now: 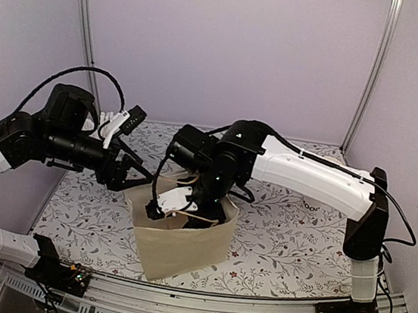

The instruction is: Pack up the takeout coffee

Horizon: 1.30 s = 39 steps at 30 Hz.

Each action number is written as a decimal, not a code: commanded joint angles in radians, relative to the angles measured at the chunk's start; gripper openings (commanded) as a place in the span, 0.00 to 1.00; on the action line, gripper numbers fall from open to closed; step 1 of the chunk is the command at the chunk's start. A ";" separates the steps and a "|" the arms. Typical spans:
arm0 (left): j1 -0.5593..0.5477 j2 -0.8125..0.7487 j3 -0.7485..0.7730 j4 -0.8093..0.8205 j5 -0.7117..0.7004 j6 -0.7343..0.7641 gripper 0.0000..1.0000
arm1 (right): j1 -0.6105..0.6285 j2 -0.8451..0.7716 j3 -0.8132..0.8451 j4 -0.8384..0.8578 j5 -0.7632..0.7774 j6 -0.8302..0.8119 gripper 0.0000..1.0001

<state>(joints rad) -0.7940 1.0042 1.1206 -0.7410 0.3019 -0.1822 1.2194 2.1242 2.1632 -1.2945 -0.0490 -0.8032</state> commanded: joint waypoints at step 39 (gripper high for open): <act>-0.004 0.283 0.237 0.097 0.001 0.214 0.00 | -0.028 -0.451 -0.066 0.136 0.123 -0.167 0.99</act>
<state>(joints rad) -0.7956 1.2888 1.2961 -0.6544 0.3756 -0.0158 1.2198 1.7218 2.1300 -1.2304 0.0059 -0.9253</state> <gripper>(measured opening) 0.013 0.990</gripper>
